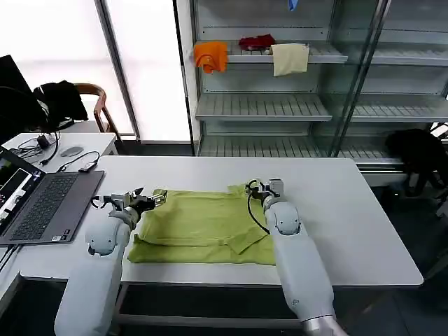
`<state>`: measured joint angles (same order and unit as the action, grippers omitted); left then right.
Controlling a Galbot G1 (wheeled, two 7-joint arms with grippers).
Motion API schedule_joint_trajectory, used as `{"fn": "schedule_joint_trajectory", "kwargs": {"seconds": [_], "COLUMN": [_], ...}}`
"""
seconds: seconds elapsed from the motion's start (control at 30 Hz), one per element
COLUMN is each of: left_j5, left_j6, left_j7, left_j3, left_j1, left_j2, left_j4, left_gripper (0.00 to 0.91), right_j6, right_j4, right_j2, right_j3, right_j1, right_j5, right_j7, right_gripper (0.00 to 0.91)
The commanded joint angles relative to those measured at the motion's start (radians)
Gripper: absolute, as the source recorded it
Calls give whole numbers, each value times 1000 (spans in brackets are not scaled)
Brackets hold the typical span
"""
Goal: Fold and organize the clothes.
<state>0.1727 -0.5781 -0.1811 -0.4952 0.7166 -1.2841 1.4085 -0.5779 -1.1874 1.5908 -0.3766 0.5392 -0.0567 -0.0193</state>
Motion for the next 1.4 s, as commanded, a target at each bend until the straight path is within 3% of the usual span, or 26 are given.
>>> {"fn": "schedule_joint_trajectory", "kwargs": {"seconds": [0.03, 0.17, 0.23, 0.27, 0.3, 0.37, 0.4, 0.43, 0.47, 0.5, 0.57, 0.6, 0.67, 1.03, 1.4], "left_j5": [-60, -79, -81, -84, -83, -84, -85, -88, -90, -91, -93, -93, -91, -47, 48], "left_j6": [-2, -1, -1, -1, -1, -1, -1, -1, -1, -1, -1, -1, -1, 1, 0], "left_j7": [-8, -10, -10, -11, -12, -15, -17, -21, -22, -25, -32, -33, -39, -51, -46], "left_j3": [15, 17, 16, 16, 16, 17, 17, 17, 18, 19, 19, 20, 20, 16, 0], "left_j1": [-63, -67, -73, -76, -77, -78, -78, -78, -78, -77, -73, -71, -69, -52, 21], "left_j2": [-1, -7, -9, -11, -11, -11, -12, -13, -14, -15, -17, -17, -18, -11, 18], "left_j4": [-123, -144, -157, -164, -168, -172, -175, -179, -180, -180, -178, -177, -172, -93, 88], "left_gripper": [907, 907, 907, 877, 806, 715, 635, 595, 474, 272, 121, 20, 0, 0, 0], "right_j6": [0, 0, 0, 0, 0, 1, 1, 0, 0, 0, 0, 0, 0, 0, -6], "right_j4": [73, 72, 74, 75, 77, 80, 81, 82, 82, 80, 70, 65, 53, -45, -272], "right_j2": [9, 9, 10, 10, 10, 10, 10, 9, 8, 7, 4, 4, 5, 9, -9], "right_j3": [-2, 0, 0, 0, 0, 0, 0, 1, 2, 2, 6, 7, 7, 8, 35], "right_j1": [-39, -37, -38, -39, -39, -39, -39, -38, -37, -35, -29, -26, -21, 16, 121], "right_j5": [10, 11, 12, 12, 12, 13, 13, 14, 14, 14, 14, 14, 14, -3, -45], "right_j7": [-1, 0, -1, -1, 0, 0, 1, 1, 3, 4, 9, 11, 14, 37, 27], "right_gripper": [907, 897, 826, 746, 635, 504, 353, 302, 302, 121, 20, 0, 0, 0, 0]}}
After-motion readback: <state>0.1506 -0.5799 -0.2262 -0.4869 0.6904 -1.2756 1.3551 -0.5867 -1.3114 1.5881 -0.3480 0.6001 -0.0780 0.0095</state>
